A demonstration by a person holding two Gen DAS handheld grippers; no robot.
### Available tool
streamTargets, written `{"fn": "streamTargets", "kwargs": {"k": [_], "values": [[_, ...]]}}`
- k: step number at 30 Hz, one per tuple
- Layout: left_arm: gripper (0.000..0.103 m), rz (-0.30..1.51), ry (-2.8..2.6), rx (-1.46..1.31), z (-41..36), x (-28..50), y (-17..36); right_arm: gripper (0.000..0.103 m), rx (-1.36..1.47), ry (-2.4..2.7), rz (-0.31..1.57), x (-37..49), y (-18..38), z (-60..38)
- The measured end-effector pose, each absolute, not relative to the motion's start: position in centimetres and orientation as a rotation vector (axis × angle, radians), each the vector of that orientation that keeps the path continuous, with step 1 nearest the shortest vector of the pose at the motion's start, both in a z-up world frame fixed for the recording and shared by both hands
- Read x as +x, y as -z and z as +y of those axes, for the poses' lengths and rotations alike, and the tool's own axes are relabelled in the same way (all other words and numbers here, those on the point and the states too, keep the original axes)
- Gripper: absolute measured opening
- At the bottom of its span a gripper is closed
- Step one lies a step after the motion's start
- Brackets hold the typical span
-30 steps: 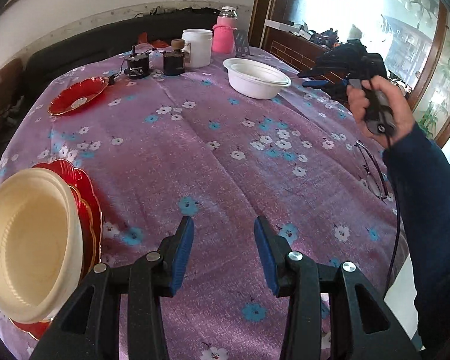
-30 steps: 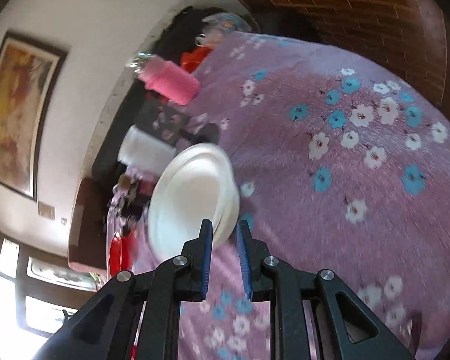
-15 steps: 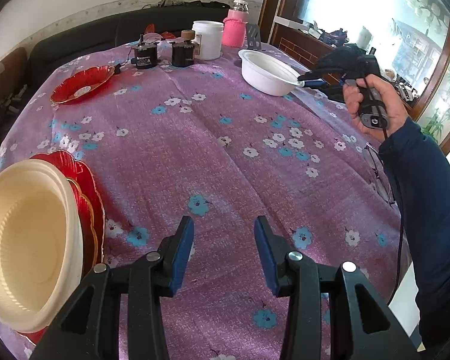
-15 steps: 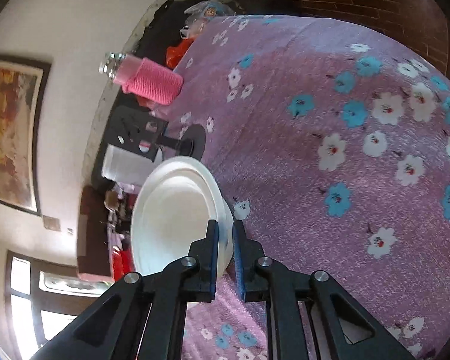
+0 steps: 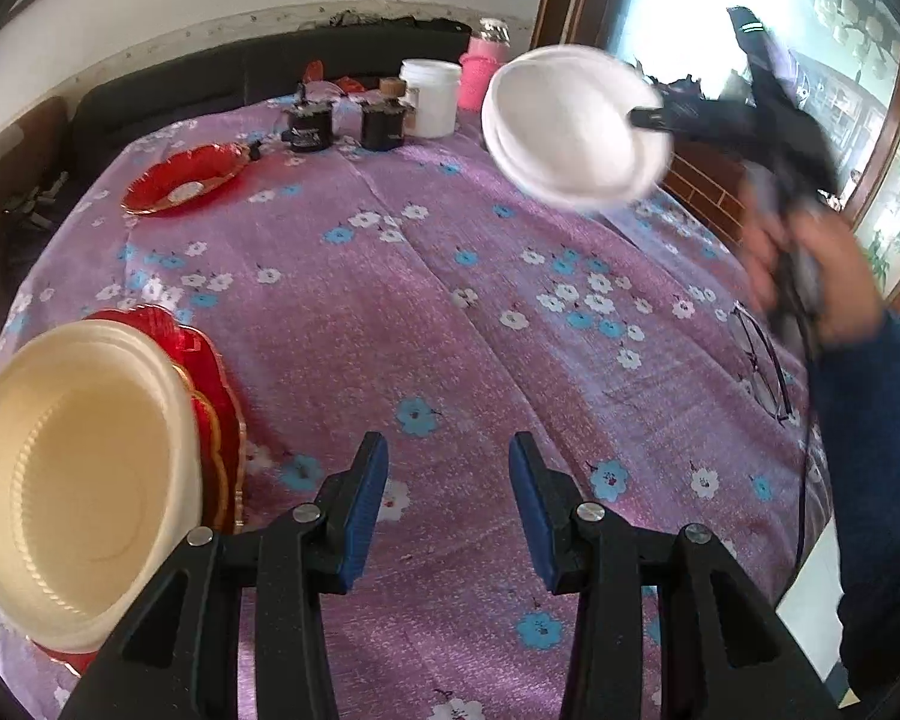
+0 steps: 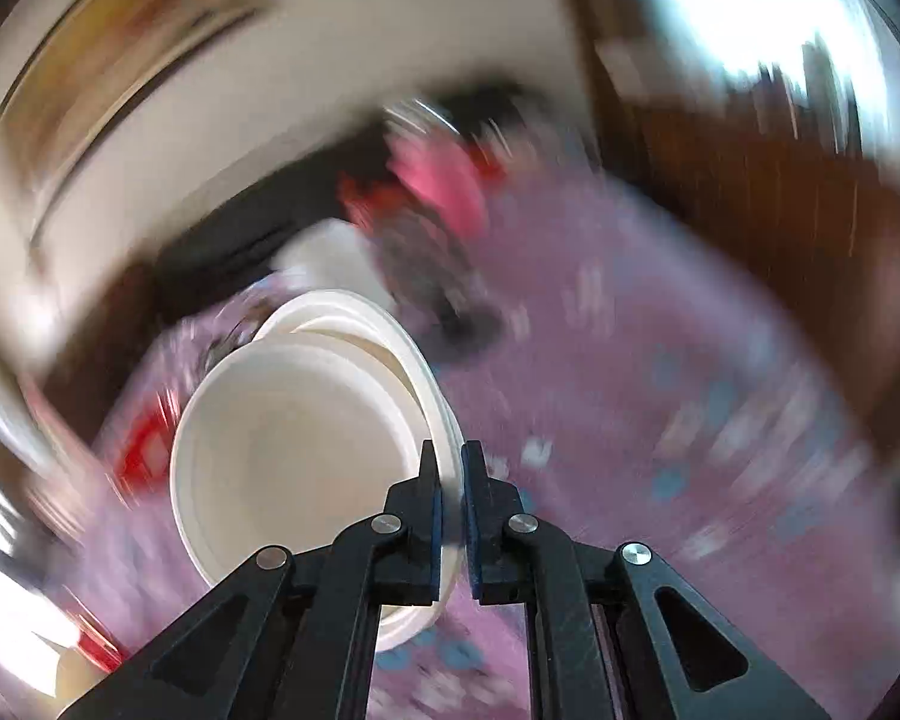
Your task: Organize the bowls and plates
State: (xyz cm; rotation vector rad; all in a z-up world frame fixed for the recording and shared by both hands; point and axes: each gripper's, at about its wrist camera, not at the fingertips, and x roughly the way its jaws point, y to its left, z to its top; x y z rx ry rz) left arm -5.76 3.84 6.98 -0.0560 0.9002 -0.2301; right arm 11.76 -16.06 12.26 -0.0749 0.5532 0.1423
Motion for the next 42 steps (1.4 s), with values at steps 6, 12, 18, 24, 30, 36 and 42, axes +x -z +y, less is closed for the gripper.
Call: {"fn": "streamTargets", "kwargs": {"k": [6,12,18,24,30,36,42], "values": [[0.041,0.894,0.215,-0.08,4.5,-6.3,-7.3,0.006,-0.66,0.126,0.051,-0.3,-12.4,-7.5],[0.041,0.85,0.235,-0.081,4.6,-7.9,-8.5,0.006,-0.377,0.009,0.187,-0.2,-15.6,-11.1],[0.041,0.829,0.275,-0.133,5.3,-8.5,-9.5,0.006,0.08,-0.299,0.554,1.7,-14.5,-16.2],[0.041,0.846,0.359,-0.179,5.1,-8.8,-9.3,0.007,0.229,-0.434,0.78,-0.2,-9.5,-18.8],[0.052,0.873,0.422,-0.11,3.2,-9.4,-8.4,0.007,0.314,-0.578,0.984,-1.8,-3.7,-18.2],[0.042,0.933,0.351,-0.053,3.1,-8.8,-6.0,0.009,0.313,-0.594,1.029,-2.1,-1.3,-16.7],[0.041,0.917,0.336,-0.073,4.1,-8.6,-6.9,0.011,0.323,-0.529,0.974,-1.8,-3.4,-18.8]]}}
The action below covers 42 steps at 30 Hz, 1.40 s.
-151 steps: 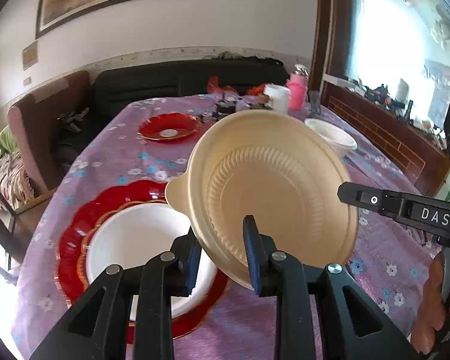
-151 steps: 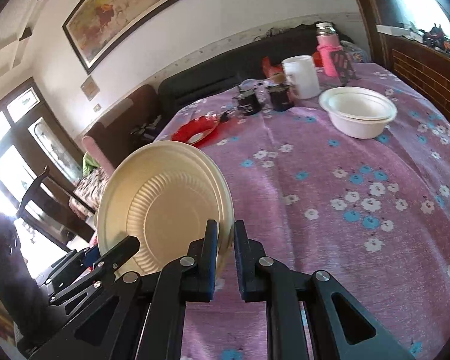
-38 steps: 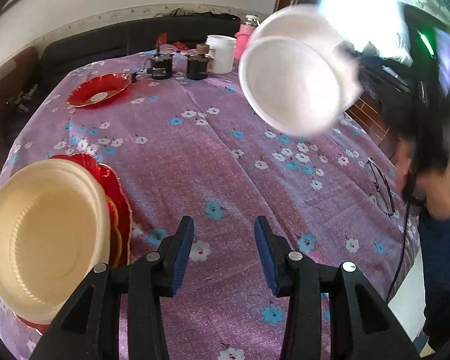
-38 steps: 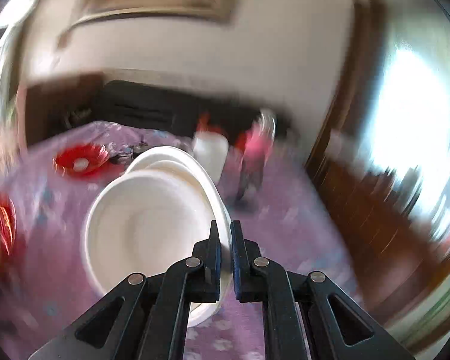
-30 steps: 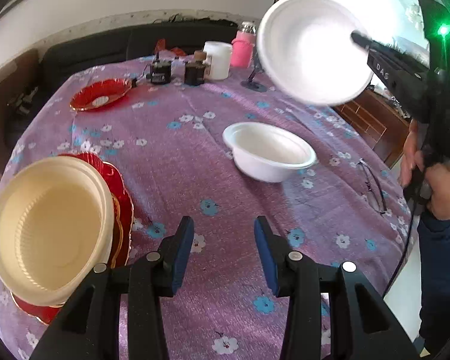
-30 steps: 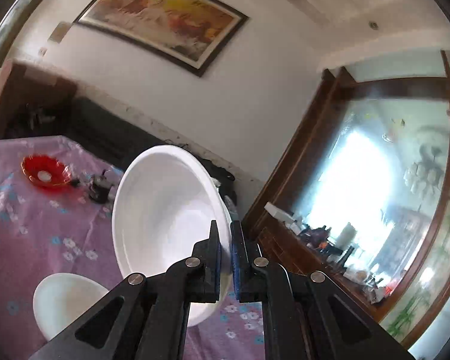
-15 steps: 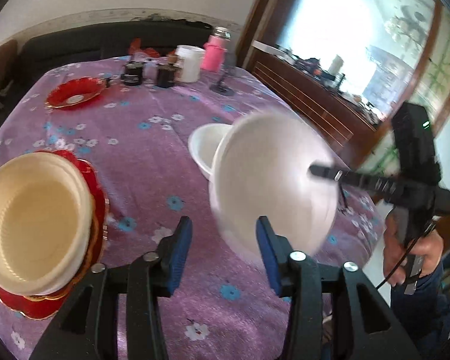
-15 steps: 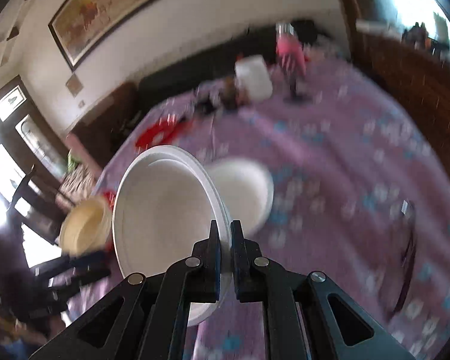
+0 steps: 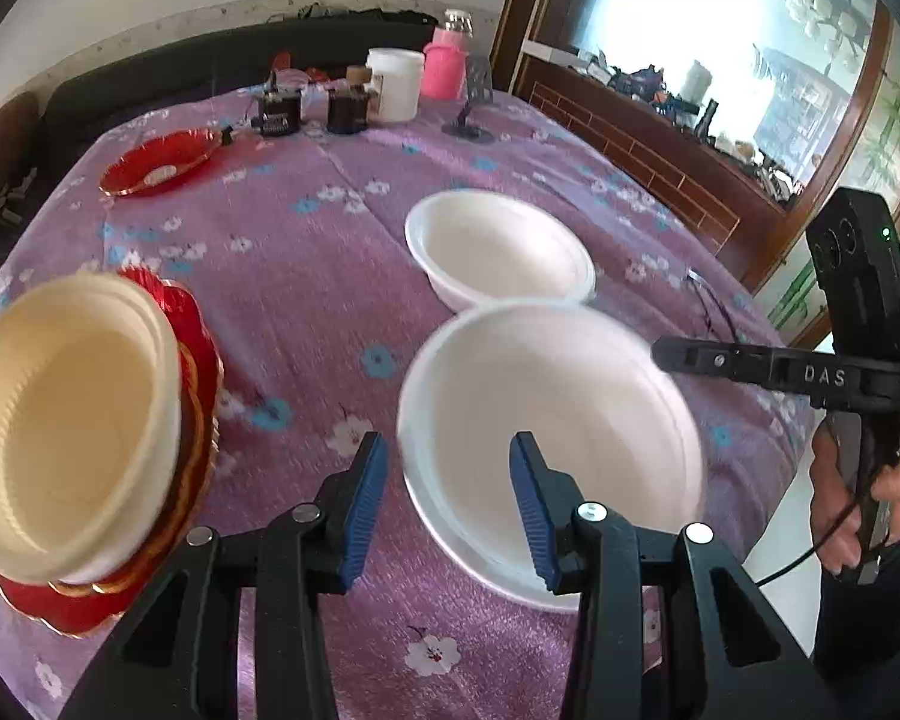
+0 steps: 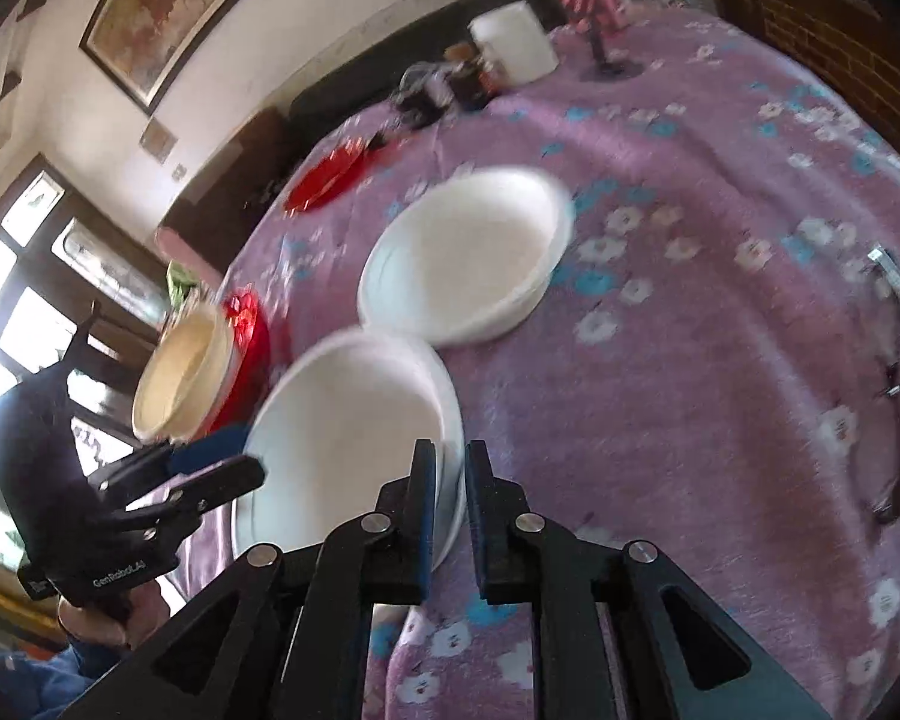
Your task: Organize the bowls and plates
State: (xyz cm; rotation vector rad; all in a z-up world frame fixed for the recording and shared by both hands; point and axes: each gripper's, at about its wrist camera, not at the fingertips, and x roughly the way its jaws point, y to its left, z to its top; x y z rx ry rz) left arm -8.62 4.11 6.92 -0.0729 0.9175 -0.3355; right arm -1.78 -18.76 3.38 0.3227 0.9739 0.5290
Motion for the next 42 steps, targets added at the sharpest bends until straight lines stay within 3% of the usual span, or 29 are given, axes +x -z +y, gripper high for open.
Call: {"fn": "streamTargets", "kwargs": {"k": [12,16,19,27,42], "values": [[0.041,1.043,0.322,-0.233,3.7,1.4,-7.8,0.012,0.463,-0.429,0.976,5.6,-3.5,-21.1],[0.031,1.101,0.292,-0.27,3.7,4.1,-6.4,0.012,0.474,-0.419,0.983,7.0,-3.2,-21.0],[0.03,1.13,0.282,-0.283,3.4,5.4,-5.4,0.012,0.481,-0.43,1.002,7.9,-2.7,-20.8],[0.03,1.154,0.288,-0.294,2.6,6.3,-3.9,0.011,0.486,-0.441,1.031,8.6,-1.6,-20.0],[0.027,1.045,0.285,-0.252,3.3,4.8,-7.3,0.011,0.436,-0.448,0.93,6.9,-5.5,-18.3]]}}
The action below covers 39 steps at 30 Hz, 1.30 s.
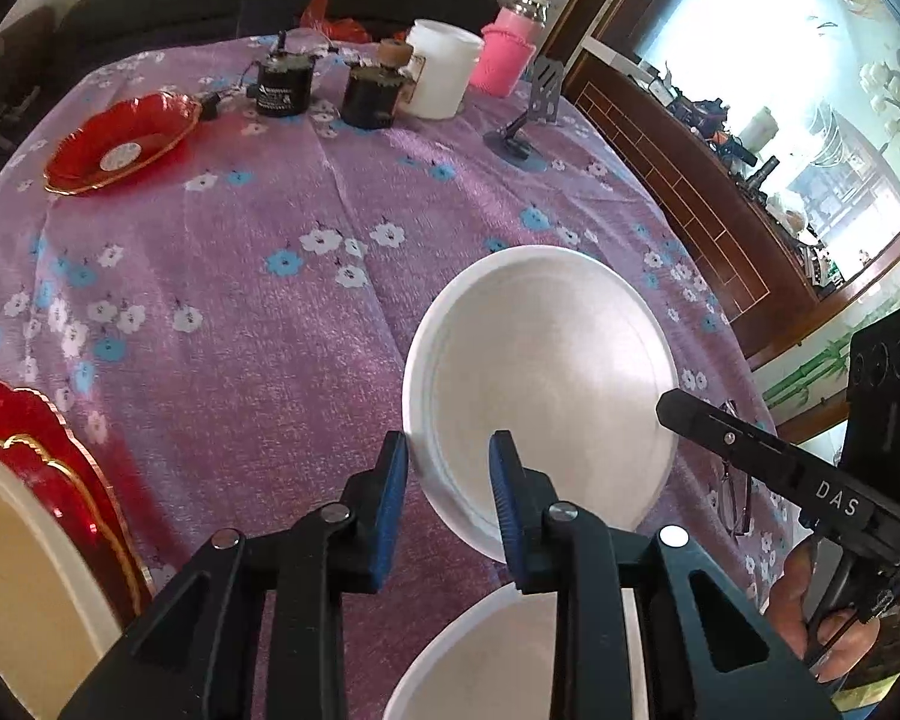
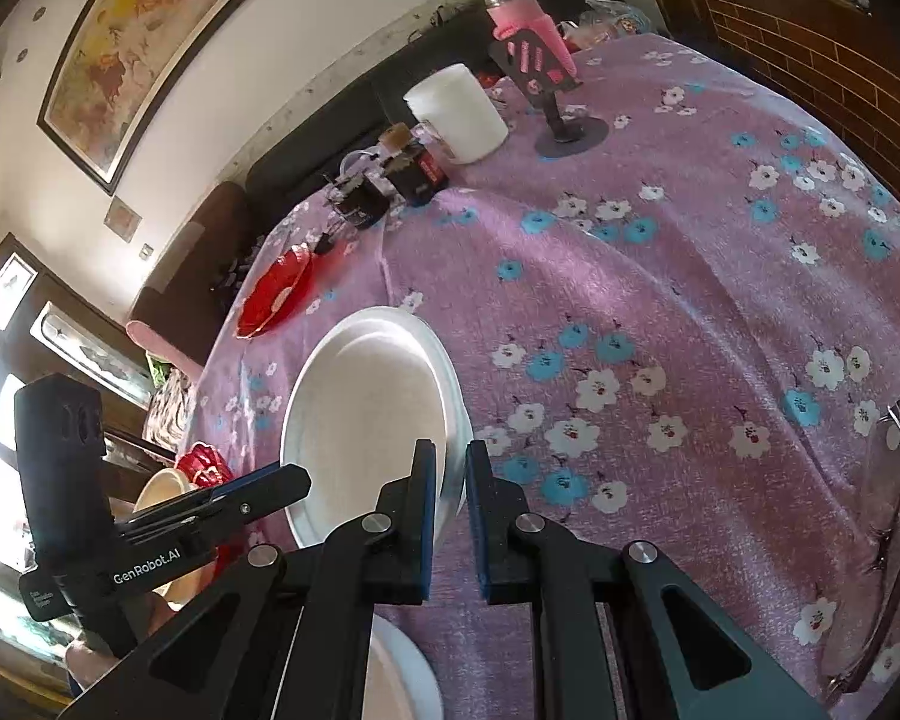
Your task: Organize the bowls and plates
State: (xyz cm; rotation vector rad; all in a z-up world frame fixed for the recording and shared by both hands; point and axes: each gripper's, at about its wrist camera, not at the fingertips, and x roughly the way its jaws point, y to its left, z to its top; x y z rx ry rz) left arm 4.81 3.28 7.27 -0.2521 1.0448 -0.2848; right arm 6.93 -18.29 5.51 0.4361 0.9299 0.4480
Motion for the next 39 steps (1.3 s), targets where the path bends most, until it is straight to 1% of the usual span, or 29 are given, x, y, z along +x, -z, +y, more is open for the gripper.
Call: {"fn": "streamTargets", "kwargs": {"k": [13,23,25,31,39], "values": [[0.028,0.943,0.258,-0.266,6.4,2.1,-10.4,0.011,0.42,-0.499,0.883,5.7,-8.4,-15.3],[0.028,0.878,0.221,-0.281,10.9,-2.0,-12.6,0.011,0.409,-0.596,0.887,4.7,-9.8,-11.0],[0.033,0.859,0.207,-0.281,12.0,-3.1,-13.2,0.011,0.404,-0.621,0.89,4.4,-10.0,-9.9],[0.038,0.821,0.142,-0.282,15.0,-5.6,-14.0,0.011,0.383,-0.683,0.906,3.7,-10.2,-5.9],[0.038,0.83,0.074,-0.31,18.8,-7.7,-13.1,0.012,0.342,-0.757,0.956,3.0,-9.5,-1.2]]}}
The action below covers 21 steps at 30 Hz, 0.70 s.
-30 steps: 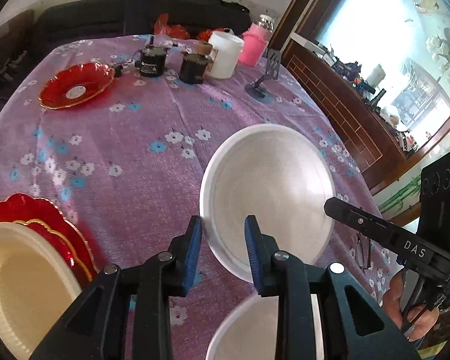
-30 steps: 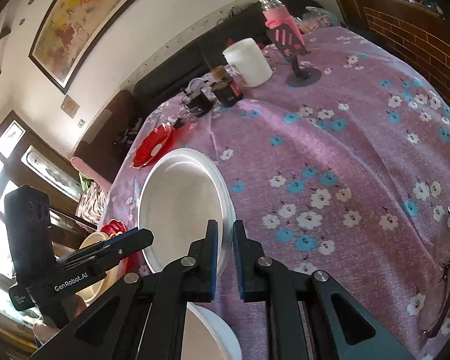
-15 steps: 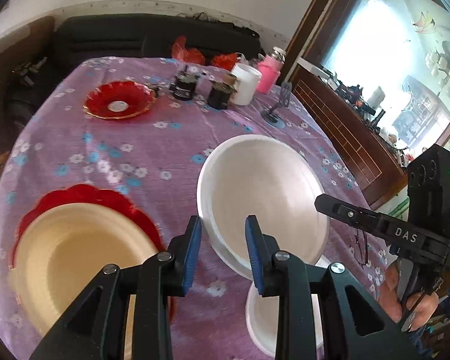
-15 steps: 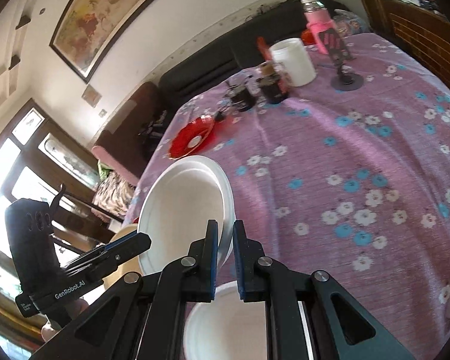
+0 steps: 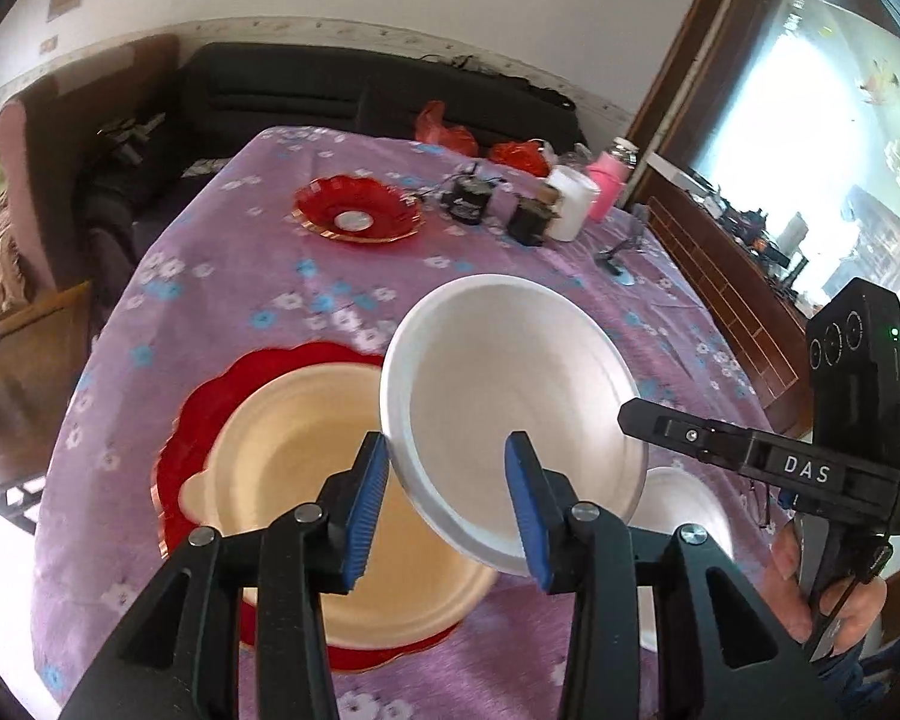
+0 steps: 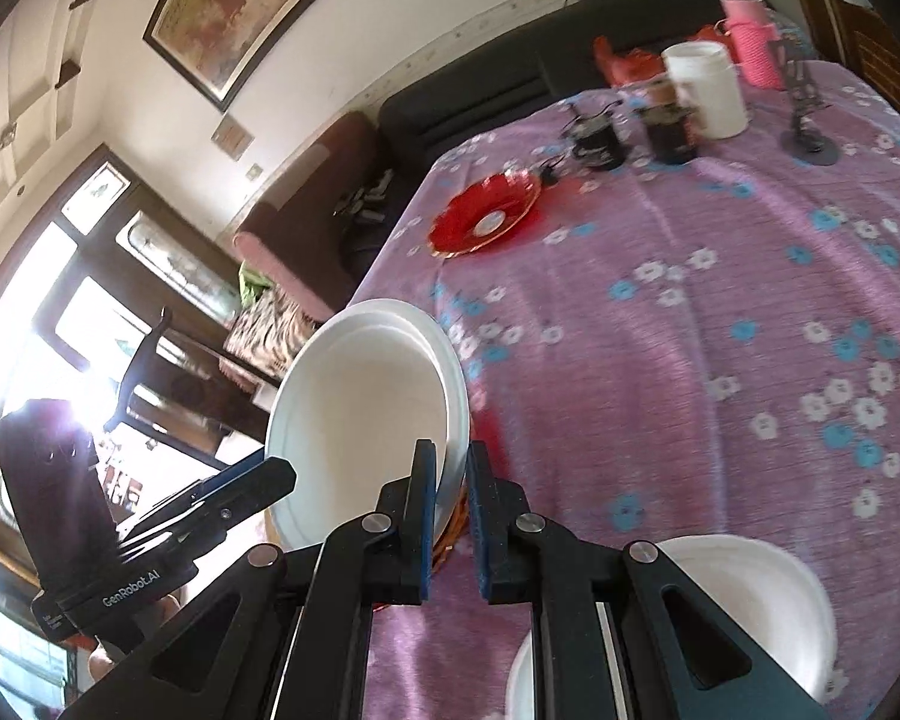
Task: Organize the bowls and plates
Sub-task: 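Lower the white bowl with the left gripper into the beige bowl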
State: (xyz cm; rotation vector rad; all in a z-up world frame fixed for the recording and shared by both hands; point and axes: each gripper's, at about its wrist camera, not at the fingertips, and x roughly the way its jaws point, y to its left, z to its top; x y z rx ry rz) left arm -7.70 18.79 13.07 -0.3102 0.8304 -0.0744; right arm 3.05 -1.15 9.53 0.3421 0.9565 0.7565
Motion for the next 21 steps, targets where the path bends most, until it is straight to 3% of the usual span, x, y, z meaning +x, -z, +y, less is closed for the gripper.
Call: {"fn": "streamTargets", "kwargs": {"k": [21], "values": [[0.038,0.873,-0.009,-0.322,22.7,-9.2,-10.2,0.012,0.254,-0.783,1.033,2.6,-6.9,4.7]]}}
